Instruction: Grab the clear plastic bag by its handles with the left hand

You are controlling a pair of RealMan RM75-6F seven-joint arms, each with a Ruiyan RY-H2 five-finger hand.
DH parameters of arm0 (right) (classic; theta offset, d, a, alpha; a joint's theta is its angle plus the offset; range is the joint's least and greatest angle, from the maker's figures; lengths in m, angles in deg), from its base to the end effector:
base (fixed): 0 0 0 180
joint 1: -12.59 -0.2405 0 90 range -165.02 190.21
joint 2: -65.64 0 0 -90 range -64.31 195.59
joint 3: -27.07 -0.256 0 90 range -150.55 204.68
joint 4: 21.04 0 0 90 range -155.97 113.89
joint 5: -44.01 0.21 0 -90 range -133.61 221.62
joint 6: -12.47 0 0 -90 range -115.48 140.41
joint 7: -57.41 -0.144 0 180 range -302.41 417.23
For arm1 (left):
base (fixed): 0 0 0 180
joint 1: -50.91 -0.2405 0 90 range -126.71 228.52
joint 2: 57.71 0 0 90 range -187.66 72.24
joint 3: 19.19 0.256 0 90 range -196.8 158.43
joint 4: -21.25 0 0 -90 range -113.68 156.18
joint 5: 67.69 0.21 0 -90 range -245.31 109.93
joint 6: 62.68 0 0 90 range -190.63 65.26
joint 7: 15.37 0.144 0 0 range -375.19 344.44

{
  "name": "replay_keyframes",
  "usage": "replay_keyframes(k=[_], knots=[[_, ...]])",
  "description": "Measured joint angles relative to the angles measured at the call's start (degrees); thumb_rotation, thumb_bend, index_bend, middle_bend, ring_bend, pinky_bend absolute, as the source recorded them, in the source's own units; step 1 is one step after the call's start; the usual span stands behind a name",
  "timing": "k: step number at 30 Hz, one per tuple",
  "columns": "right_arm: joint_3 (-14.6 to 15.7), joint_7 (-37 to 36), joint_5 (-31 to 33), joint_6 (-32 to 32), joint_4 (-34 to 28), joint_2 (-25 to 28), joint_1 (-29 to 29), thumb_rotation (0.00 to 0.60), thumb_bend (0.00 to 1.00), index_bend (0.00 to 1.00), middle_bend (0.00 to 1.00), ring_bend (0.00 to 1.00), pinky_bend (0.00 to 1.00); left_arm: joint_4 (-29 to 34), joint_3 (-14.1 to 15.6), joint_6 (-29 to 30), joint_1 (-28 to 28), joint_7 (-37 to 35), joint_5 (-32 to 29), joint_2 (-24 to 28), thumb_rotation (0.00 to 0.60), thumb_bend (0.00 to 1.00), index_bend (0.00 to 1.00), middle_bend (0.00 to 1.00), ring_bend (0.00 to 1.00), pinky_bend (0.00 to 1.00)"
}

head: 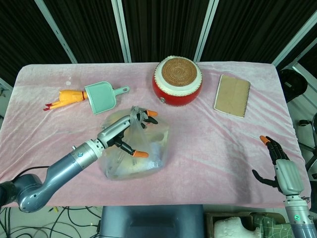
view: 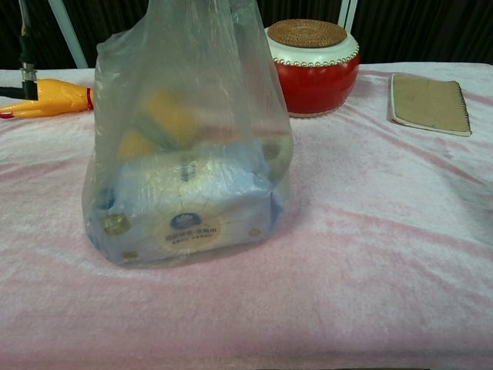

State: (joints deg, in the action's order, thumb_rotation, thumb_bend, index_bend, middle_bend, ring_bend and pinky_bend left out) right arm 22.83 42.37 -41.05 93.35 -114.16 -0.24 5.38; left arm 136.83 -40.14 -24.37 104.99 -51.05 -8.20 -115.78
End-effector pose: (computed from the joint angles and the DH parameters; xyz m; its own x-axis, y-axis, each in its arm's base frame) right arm -0.3015 -0.1979 0.1423 0.0978 -0.0486 0.9940 -0.9950 -0.0240 0.0967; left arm -0.0117 0.3281 0.1007 -0.2598 0.7020 0.6631 0.8319 -0.1860 0.5228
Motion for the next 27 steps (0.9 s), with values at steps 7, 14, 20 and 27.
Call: replay_keyframes(k=[7, 14, 20, 27], knots=[[0.0, 0.0, -0.2, 0.2, -0.1, 0.0, 0.0, 0.6, 0.22, 0.0, 0.0, 0.0, 0.17, -0.9, -0.5, 3.5, 0.4, 1.4, -0.9, -5.4, 0.6, 0.04, 0.17, 0.25, 0.19, 0.26], [0.1, 0.1, -0.4, 0.3, 0.0, 0.0, 0.1, 0.6, 0.22, 0.0, 0.0, 0.0, 0.17, -1.7, -2.5, 10.7, 0.2, 1.3, 0.1, -12.6, 0.6, 0.04, 0.24, 0.34, 0.26, 0.33], [0.1, -0.1, -0.4, 0.2, 0.0, 0.0, 0.1, 0.6, 0.22, 0.0, 0.0, 0.0, 0.17, -1.3, -4.8, 16.6, -0.7, 1.0, 1.2, -16.6, 0.6, 0.04, 0.3, 0.41, 0.33, 0.39], [0.2, 0.1, -0.6, 0.4, 0.0, 0.1, 0.1, 0.6, 0.22, 0.0, 0.0, 0.0, 0.17, 0.9, -9.3, 22.6, -1.5, -3.3, 1.0, -21.6, 0.6, 0.04, 0.43, 0.58, 0.47, 0.5]])
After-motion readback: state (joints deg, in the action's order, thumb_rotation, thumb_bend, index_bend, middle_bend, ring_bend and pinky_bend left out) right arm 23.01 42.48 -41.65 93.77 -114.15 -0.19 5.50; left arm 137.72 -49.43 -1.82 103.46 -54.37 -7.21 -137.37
